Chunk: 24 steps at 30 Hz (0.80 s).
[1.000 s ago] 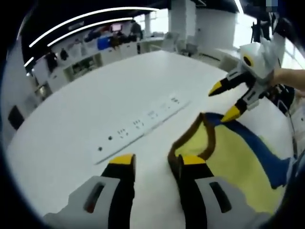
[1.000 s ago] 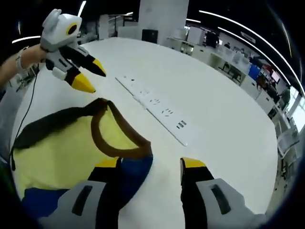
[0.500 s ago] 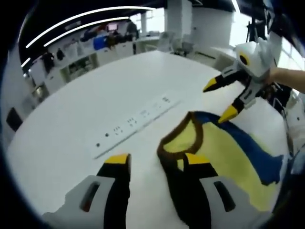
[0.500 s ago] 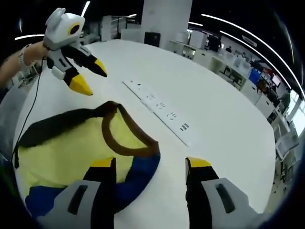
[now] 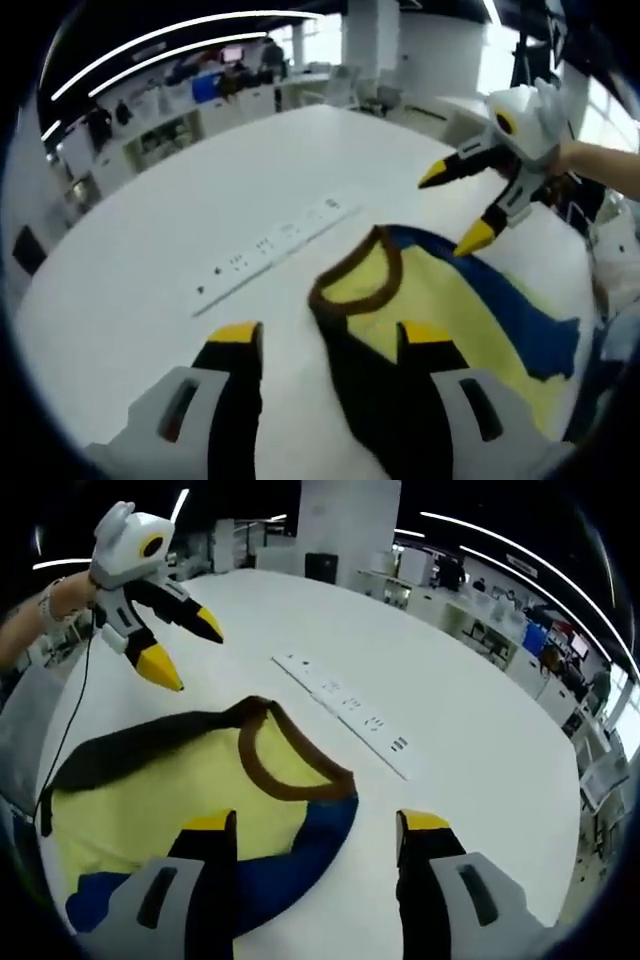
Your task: Fold the garment on the visible template until the final outline fits inside the template.
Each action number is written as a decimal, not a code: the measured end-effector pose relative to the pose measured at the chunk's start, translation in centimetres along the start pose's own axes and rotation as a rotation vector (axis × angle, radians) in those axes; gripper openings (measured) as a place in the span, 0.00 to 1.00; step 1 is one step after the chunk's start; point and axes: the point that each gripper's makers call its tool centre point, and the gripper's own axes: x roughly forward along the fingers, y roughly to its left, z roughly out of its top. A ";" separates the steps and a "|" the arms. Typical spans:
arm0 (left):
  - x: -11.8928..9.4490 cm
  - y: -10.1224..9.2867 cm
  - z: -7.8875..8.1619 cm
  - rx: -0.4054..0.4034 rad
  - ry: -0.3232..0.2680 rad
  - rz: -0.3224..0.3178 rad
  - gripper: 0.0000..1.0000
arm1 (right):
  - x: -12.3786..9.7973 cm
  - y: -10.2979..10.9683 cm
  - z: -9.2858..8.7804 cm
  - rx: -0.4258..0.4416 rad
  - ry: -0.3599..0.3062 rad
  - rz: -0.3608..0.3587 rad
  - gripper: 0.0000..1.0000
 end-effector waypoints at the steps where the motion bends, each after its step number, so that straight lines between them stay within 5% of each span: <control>1: -0.1 -0.1 0.0 -0.003 -0.001 -0.003 0.51 | -0.1 0.1 0.0 -0.001 -0.002 0.000 0.65; 24: -2.5 -1.5 -0.7 -0.018 -0.026 -0.017 0.60 | -2.6 2.6 -0.3 -0.001 -0.023 0.013 0.71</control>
